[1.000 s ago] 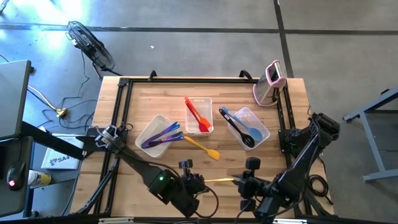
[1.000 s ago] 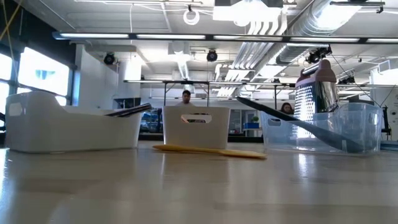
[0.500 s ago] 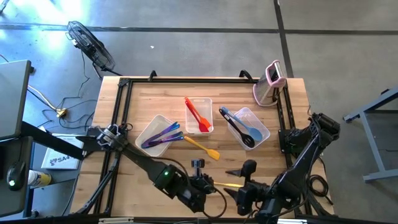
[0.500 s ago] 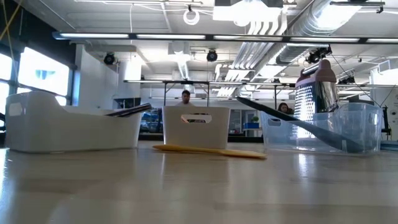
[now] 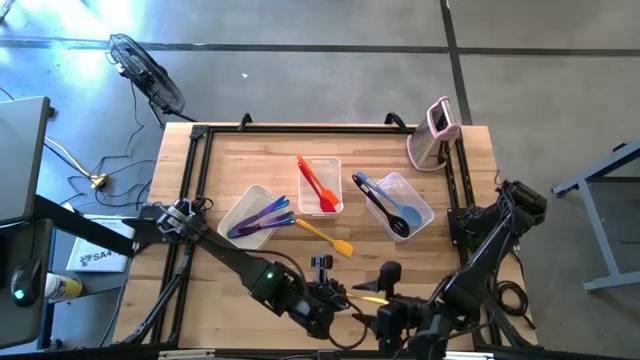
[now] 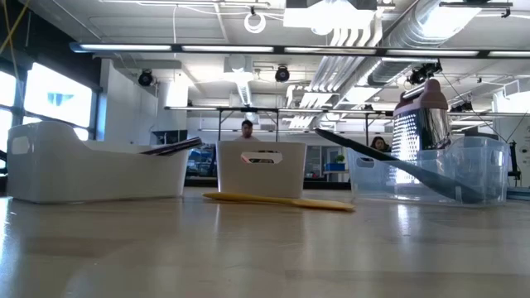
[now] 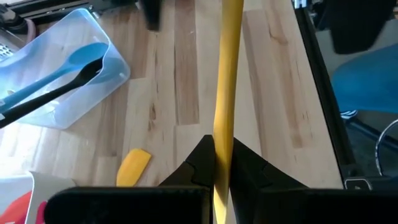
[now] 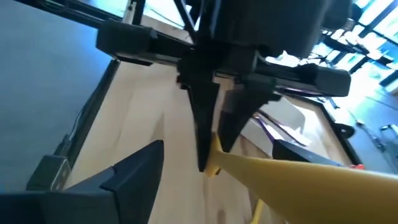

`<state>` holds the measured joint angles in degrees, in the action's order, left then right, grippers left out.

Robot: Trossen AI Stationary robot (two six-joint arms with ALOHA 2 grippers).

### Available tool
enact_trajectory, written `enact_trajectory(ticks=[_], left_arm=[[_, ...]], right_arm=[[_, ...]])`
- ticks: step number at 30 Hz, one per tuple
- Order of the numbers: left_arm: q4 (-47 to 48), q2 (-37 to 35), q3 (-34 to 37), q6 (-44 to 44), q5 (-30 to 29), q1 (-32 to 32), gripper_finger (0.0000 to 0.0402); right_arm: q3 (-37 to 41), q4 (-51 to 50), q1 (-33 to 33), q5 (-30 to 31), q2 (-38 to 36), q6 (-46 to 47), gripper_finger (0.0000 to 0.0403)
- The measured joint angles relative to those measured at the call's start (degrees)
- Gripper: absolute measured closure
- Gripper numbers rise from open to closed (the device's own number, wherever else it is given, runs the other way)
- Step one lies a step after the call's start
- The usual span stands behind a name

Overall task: Pick & Place Kitchen Items
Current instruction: Put the yellow spatula into the right white bin

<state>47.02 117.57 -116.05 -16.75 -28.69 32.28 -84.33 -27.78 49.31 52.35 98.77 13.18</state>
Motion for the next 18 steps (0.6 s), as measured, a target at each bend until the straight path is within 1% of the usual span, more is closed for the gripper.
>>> enact_trajectory(ticks=[4,8,12,18], left_arm=[[0.13,0.01,0.03,0.0,0.02,0.0,0.0387],[0.29,0.01,0.05,0.0,0.0,-0.03,0.0387],[0.04,0.01,0.05,0.01,0.51,0.0,0.0387],[-0.03,0.01,0.05,-0.32,0.79,0.04,0.0387]], right_arm=[[-0.04,0.06,-1.24,-4.28,-0.1,0.47,0.0141],[-0.04,0.28,-1.74,-5.67,-0.1,0.49,0.0186],[-0.04,0.43,-1.94,-5.61,-0.1,0.27,0.025],[-0.08,0.29,-2.32,-4.08,-0.14,-0.76,0.036]])
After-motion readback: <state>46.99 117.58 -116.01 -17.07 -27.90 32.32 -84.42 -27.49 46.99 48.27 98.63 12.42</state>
